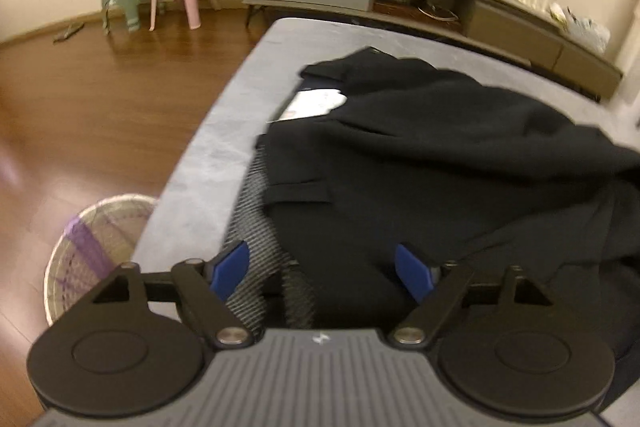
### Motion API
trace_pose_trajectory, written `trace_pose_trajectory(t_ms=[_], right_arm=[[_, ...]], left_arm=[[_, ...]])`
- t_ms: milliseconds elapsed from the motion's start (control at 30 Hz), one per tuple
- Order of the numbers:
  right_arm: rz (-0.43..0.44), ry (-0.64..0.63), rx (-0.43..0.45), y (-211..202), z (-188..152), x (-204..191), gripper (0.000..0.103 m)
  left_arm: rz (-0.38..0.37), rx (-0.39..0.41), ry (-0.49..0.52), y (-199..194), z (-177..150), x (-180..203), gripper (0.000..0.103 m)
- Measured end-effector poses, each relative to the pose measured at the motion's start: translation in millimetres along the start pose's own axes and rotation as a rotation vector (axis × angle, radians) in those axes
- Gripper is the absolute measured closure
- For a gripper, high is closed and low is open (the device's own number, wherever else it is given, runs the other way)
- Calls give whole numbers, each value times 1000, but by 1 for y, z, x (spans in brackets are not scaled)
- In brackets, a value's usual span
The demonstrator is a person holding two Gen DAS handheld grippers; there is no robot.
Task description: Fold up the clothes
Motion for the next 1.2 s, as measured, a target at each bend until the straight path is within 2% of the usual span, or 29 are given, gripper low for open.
trace_pose_trajectory(t_ms=[33,67,133,167,200,233,267,300,433,533,567,600,633,667,733,767,800,833,900,933,1067,1133,1200], right_arm=[[-7,6,-17,4,-4,2,21],[-14,13,-34,8,-9,4,21],[3,54,-48,15,-16,9,24],[23,80,-54,20,-19,11,29],[47,102,-65,25,-20,13,47],[68,122,-78,29,-22,14,59],[87,133,-86,31,-23,15,82],[104,131,-81,29,-22,15,89],[168,95,-45,11,-18,7,90],[182,66,-44,6,-16,0,90],[184,57,-44,5,-15,-1,90],[184,46,-45,4,-13,-3,89],[180,33,-47,3,-13,-5,88],[169,21,-51,-1,-14,-5,83],[146,-12,-55,-5,-16,-10,70],[132,-30,-56,-6,-17,-12,59],[117,-48,-57,-6,-19,-13,54],[100,-64,-59,-7,-20,-14,54],[70,-64,-63,-7,-26,-11,52],[58,-27,-62,-10,-33,-6,51],[20,296,-39,-42,-82,30,50],[-21,499,-26,-63,-126,57,48],[-63,701,-12,-85,-170,85,42]], left_arm=[[5,2,12,2,0,5,71],[9,3,24,4,0,10,84],[-17,67,23,-14,5,12,98],[-41,117,-8,-30,11,8,98],[-87,183,-63,-53,15,-2,99],[-138,252,-123,-79,19,-15,99],[-189,321,-184,-104,23,-27,99],[-191,325,-199,-110,18,-36,99],[-157,281,-221,-112,-10,-65,95],[-44,211,-197,-91,-20,-65,81],[-8,199,-192,-88,-21,-64,73],[16,200,-195,-89,-21,-63,71],[37,203,-199,-89,-20,-62,62],[54,210,-213,-93,-19,-62,50],[77,229,-243,-102,-21,-59,41],[81,243,-254,-109,-24,-56,40],[85,257,-266,-117,-27,-53,37],[77,267,-283,-124,-31,-50,31],[54,279,-319,-139,-39,-45,29],[40,283,-330,-143,-43,-43,29],[-87,261,-324,-147,-51,-22,29],[-135,246,-286,-142,-50,-2,30],[-164,243,-239,-140,-53,19,30]])
Point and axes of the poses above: each gripper's, at about its wrist camera, not at the fingertips, and y roughly the way its jaws point, x to its right, z to its top, the point moved 4 cm from there along y, roughly the way its jaws point, and after that the axes turned 8 degrees about -y, right-handed, at the moved point
